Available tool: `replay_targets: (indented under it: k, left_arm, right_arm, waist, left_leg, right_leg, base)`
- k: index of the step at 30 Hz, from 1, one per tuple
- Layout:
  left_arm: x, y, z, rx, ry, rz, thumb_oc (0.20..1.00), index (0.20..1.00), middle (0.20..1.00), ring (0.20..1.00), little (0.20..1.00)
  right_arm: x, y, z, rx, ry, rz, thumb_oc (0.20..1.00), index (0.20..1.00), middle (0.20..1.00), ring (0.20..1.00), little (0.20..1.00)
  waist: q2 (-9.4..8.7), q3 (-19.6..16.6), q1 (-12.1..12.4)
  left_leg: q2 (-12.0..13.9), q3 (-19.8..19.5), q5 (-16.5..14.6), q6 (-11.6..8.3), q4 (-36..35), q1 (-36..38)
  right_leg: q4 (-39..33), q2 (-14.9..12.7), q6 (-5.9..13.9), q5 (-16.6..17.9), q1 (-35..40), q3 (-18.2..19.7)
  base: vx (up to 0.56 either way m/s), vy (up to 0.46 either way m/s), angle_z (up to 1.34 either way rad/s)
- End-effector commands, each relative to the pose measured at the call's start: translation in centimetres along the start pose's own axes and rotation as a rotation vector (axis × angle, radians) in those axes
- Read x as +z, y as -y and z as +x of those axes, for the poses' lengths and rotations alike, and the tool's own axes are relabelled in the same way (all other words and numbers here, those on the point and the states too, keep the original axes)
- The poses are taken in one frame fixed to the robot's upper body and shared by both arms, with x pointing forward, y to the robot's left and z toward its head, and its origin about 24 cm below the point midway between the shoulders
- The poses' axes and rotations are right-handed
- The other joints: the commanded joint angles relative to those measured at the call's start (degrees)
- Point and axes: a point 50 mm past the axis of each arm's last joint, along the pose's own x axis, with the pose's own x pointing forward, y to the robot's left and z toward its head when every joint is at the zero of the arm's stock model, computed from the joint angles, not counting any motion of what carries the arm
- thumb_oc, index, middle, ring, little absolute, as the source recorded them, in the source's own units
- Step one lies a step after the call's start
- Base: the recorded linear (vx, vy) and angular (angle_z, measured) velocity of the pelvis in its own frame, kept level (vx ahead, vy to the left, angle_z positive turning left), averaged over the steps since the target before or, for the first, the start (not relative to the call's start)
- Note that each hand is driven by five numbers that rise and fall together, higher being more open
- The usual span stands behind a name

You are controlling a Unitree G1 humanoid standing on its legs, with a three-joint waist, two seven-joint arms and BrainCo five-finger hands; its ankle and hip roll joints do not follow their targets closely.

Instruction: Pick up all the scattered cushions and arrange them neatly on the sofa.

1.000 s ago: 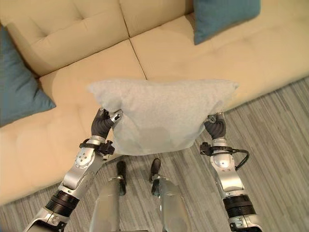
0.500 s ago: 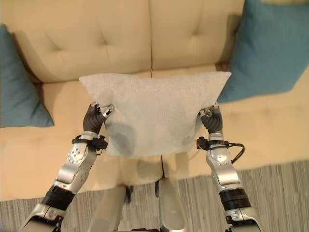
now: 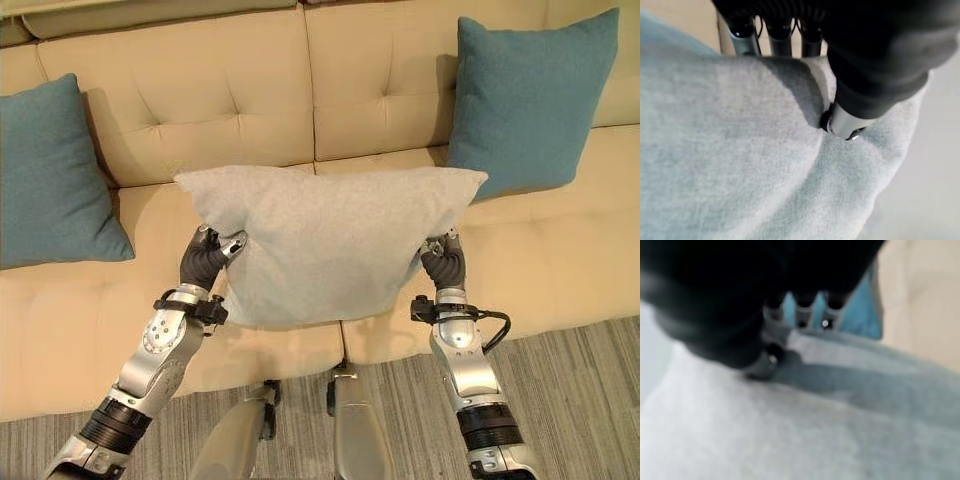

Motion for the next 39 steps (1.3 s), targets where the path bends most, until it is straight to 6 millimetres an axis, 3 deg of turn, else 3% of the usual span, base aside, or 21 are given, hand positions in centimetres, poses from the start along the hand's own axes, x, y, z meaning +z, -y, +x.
replay_targets:
  k: [1,3,8,13,16,20,24,25,26,27,36,39]
  left_arm:
    - [4.2,2.3,1.6,-0.113,0.235,0.008,0.200,0.200,0.200,0.200,0.200]
    - [5.1,1.8,2.4,-0.073,0.277,0.051,0.200,0.200,0.200,0.200,0.200]
    - [8.1,1.8,6.6,0.004,0.390,0.162,0.200,0.200,0.200,0.200,0.200]
    - [12.6,3.8,11.5,0.016,0.492,0.306,0.200,0.200,0.200,0.200,0.200]
    - [13.7,3.9,12.4,0.038,0.511,0.343,0.200,0.200,0.200,0.200,0.200]
    - [12.9,3.1,12.9,0.087,0.464,0.345,0.200,0.200,0.200,0.200,0.200]
    - [10.8,2.1,12.8,0.122,0.376,0.352,0.200,0.200,0.200,0.200,0.200]
    - [10.0,1.6,12.7,0.131,0.344,0.359,0.200,0.200,0.200,0.200,0.200]
    - [10.0,1.5,12.8,0.138,0.340,0.369,0.680,0.680,0.680,0.680,0.680]
    - [11.0,1.2,13.7,0.178,0.344,0.422,1.000,1.000,1.000,1.000,1.000]
    - [17.0,-2.9,14.8,0.485,0.440,0.649,1.000,1.000,1.000,1.000,1.000]
    - [17.7,-7.6,13.0,0.626,0.412,0.756,1.000,1.000,1.000,1.000,1.000]
  right_arm:
    - [4.9,-1.6,1.4,0.052,0.250,0.034,0.200,0.200,0.200,0.200,0.200]
    - [6.6,-1.3,2.6,0.025,0.315,0.000,0.200,0.200,0.200,0.200,0.200]
    - [11.8,-0.6,6.4,-0.026,0.466,-0.097,0.200,0.200,0.200,0.200,0.200]
    - [16.3,-2.9,9.7,-0.026,0.536,-0.099,0.200,0.200,0.200,0.200,0.200]
    - [17.0,-3.5,10.6,-0.033,0.532,-0.109,0.200,0.200,0.200,0.200,0.200]
    - [17.5,-3.8,11.5,-0.039,0.515,-0.143,0.200,0.200,0.200,0.200,0.200]
    - [17.3,-4.0,12.3,-0.046,0.471,-0.167,0.200,0.200,0.200,0.200,0.200]
    - [17.2,-4.0,12.7,-0.046,0.445,-0.186,0.423,0.423,0.423,0.423,0.423]
    - [17.3,-4.0,12.9,-0.048,0.444,-0.204,1.000,1.000,1.000,1.000,1.000]
    - [18.4,-3.6,13.7,-0.082,0.441,-0.274,1.000,1.000,1.000,1.000,1.000]
    - [21.1,1.8,15.6,-0.450,0.373,-0.558,1.000,1.000,1.000,1.000,1.000]
    - [19.6,6.5,14.9,-0.569,0.315,-0.565,1.000,1.000,1.000,1.000,1.000]
  waist:
    - [-1.24,-2.93,0.28]
    - [-1.29,-2.83,0.78]
    - [-1.49,-2.82,1.61]
    - [-0.38,-1.79,1.72]
    - [0.09,-0.91,1.69]
    - [0.03,0.24,1.92]
    - [-0.31,1.37,2.44]
    - [-0.44,1.42,2.68]
    - [-0.49,1.50,2.72]
    - [-0.54,1.78,2.91]
    - [0.31,1.66,3.60]
    - [0.48,0.58,3.67]
  left_leg:
    - [1.65,-0.95,-7.88,-1.58,6.65,-0.57]
    - [1.65,-0.96,-7.61,-1.76,6.52,-1.72]
    - [2.16,-1.38,-6.65,-2.68,5.17,-3.61]
    - [2.28,-1.50,-5.28,-3.25,3.63,-5.27]
    - [2.29,-1.65,-4.84,-3.41,4.02,-6.87]
    - [2.23,-1.54,-4.59,-3.46,4.77,-9.00]
    - [2.38,-1.78,-4.38,-3.62,5.04,-9.69]
    - [2.39,-1.93,-4.27,-3.77,4.81,-9.65]
    - [2.34,-1.95,-4.17,-3.84,4.79,-9.77]
    - [2.33,-2.20,-3.62,-4.14,4.23,-10.03]
    - [1.58,-3.34,-3.42,-4.02,3.19,-9.67]
    - [1.40,-3.38,-3.93,-3.86,2.77,-7.88]
  right_leg:
    - [-2.44,-2.89,3.79,-1.83,2.96,-1.58]
    - [-2.61,-3.06,3.78,-1.65,1.92,-2.05]
    - [-2.70,-2.62,3.50,-2.08,-0.20,-2.66]
    - [-2.90,-2.65,3.54,-1.90,-2.01,-3.22]
    - [-2.40,-2.70,3.49,-1.75,-3.58,-3.41]
    - [-1.87,-2.71,3.48,-1.51,-5.53,-3.22]
    - [-1.51,-2.66,3.32,-1.53,-6.27,-3.39]
    - [-1.80,-2.68,3.27,-1.55,-6.08,-3.53]
    - [-1.77,-2.65,3.27,-1.48,-6.15,-3.55]
    - [-2.15,-2.61,3.42,-1.33,-6.26,-3.80]
    - [-2.43,-2.27,3.27,-1.72,-5.53,-4.11]
    - [-3.22,-2.19,3.29,-1.76,-3.35,-4.13]
  base:
    - [0.02,-0.023,0.14]
    - [0.05,-0.042,0.09]
    - [0.10,-0.053,0.11]
    - [0.04,-0.014,0.02]
    - [0.05,0.006,0.07]
    - [0.02,-0.002,0.02]
    - [0.03,-0.028,0.01]
    - [0.04,-0.025,0.06]
    - [0.05,-0.053,0.07]
    - [0.01,-0.042,0.16]
    - [0.05,-0.001,0.06]
    - [0.08,0.051,0.05]
